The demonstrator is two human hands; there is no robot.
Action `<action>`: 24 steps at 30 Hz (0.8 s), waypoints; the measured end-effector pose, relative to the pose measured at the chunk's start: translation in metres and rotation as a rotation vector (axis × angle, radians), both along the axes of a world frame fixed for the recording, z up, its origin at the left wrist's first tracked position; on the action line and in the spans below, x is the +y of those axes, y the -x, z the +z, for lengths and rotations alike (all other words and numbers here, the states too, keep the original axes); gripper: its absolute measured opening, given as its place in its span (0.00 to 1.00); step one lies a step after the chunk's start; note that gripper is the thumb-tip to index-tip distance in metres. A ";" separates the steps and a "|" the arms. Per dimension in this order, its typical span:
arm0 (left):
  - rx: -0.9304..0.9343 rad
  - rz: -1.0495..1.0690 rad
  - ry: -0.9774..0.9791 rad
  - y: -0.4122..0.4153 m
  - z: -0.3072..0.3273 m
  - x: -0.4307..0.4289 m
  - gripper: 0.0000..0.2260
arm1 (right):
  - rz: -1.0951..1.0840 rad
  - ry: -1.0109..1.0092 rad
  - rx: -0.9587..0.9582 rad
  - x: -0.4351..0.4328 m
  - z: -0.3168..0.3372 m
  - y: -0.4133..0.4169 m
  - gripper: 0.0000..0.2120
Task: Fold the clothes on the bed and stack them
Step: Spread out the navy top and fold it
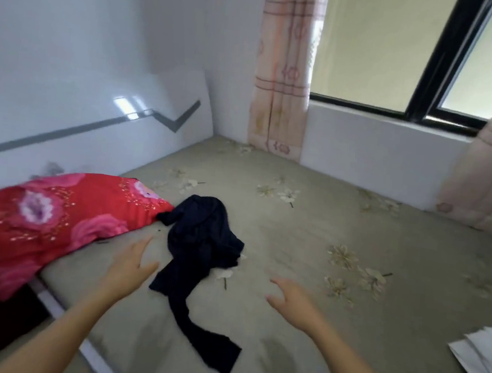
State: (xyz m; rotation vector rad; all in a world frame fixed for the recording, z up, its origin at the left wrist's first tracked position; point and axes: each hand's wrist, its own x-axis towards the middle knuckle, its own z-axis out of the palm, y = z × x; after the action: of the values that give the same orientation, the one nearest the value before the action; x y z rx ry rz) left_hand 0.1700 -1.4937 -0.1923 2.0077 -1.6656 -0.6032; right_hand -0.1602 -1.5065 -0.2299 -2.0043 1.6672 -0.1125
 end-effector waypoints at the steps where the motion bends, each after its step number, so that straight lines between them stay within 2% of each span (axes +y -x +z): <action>1: -0.007 0.042 0.006 -0.030 0.002 0.013 0.27 | 0.037 0.009 -0.005 0.004 0.004 -0.028 0.25; 6: -0.019 0.190 0.025 -0.143 0.008 0.068 0.27 | 0.145 0.044 -0.023 0.021 0.022 -0.142 0.25; 10: -0.002 0.217 0.040 -0.194 0.007 0.093 0.26 | 0.183 0.032 -0.030 0.017 0.026 -0.201 0.25; 13: 0.023 0.266 0.028 -0.218 0.002 0.095 0.24 | 0.149 0.093 -0.107 0.006 0.030 -0.233 0.22; 18: 0.031 0.255 0.053 -0.233 -0.006 0.060 0.21 | 0.062 0.169 -0.267 -0.029 0.030 -0.261 0.20; 24: -0.051 0.165 0.073 -0.254 0.004 -0.030 0.19 | -0.010 0.163 -0.380 -0.118 0.016 -0.282 0.20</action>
State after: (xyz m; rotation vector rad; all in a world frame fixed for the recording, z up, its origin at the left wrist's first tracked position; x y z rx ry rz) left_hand 0.4237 -1.5242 -0.1886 2.0973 -1.5092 -0.4309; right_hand 0.1218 -1.6245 -0.2142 -1.9396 1.4612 -0.6103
